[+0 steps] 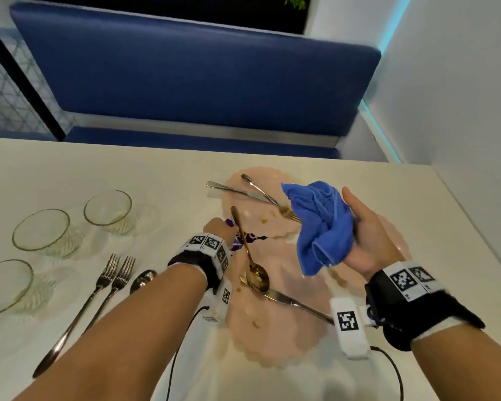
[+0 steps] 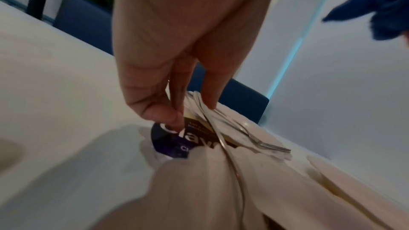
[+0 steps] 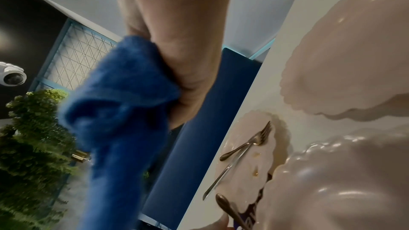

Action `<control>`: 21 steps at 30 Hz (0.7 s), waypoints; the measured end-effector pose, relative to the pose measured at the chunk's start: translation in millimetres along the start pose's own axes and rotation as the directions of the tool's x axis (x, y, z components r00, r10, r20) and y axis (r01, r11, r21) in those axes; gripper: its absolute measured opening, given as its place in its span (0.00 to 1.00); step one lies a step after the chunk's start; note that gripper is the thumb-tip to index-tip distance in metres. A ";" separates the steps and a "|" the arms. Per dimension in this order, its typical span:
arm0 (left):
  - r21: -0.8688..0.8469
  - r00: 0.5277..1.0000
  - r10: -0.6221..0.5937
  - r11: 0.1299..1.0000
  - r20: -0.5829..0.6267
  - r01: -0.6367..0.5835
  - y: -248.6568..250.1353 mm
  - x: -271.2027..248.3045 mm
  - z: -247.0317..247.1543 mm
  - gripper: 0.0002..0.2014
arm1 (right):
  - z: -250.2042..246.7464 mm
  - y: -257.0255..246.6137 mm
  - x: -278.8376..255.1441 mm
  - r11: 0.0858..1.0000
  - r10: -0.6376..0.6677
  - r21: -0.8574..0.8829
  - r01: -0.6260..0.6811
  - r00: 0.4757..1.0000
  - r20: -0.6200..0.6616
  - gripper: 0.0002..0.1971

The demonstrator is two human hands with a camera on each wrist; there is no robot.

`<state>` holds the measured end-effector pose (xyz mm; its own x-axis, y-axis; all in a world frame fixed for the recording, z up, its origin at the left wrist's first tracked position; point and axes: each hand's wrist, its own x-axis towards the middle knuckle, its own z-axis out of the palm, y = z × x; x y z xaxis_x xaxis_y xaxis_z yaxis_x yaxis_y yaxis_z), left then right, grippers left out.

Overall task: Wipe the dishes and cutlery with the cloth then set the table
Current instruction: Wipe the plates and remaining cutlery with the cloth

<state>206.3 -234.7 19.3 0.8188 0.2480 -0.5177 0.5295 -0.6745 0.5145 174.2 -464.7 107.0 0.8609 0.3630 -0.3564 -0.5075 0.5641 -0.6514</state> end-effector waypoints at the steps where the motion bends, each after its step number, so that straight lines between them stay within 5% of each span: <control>1: -0.015 0.999 -0.045 0.999 0.016 0.045 4.5 1.9 4.6 0.20 | -5.0 0.9 -5.4 1.000 0.009 -0.022 -0.009 1.000 0.026 0.27; 4: -0.048 0.993 -0.106 0.993 0.054 0.109 14.4 6.8 13.9 0.16 | -21.9 4.3 -15.3 0.993 0.032 -0.118 -0.031 0.999 0.004 0.38; 9: -0.018 0.992 -0.120 0.993 0.027 0.120 12.4 9.6 18.2 0.17 | -40.0 -3.5 -17.9 0.995 0.076 -0.058 -0.084 0.988 -0.133 0.29; 12: -0.142 0.989 -0.145 0.980 -0.042 0.138 2.9 5.9 11.2 0.21 | -45.2 -6.5 -13.8 0.991 0.075 -0.096 -0.096 0.976 -0.204 0.19; 17: -0.561 0.979 -0.066 0.826 -0.194 -0.056 10.4 -13.8 -4.1 0.13 | -29.6 -1.8 -0.2 0.965 0.100 -0.216 -0.147 0.971 -0.216 0.16; 21: -0.684 0.977 0.084 0.702 -0.198 -0.199 44.6 -44.0 -13.0 0.11 | 4.0 13.8 9.4 0.896 0.137 -0.405 -0.185 0.980 -0.145 0.24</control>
<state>196.8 -266.7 73.9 0.8881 0.3230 -0.3270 0.3602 -0.0472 0.9317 175.1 -450.6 97.4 0.7795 0.3257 -0.5351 -0.5991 0.1381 -0.7887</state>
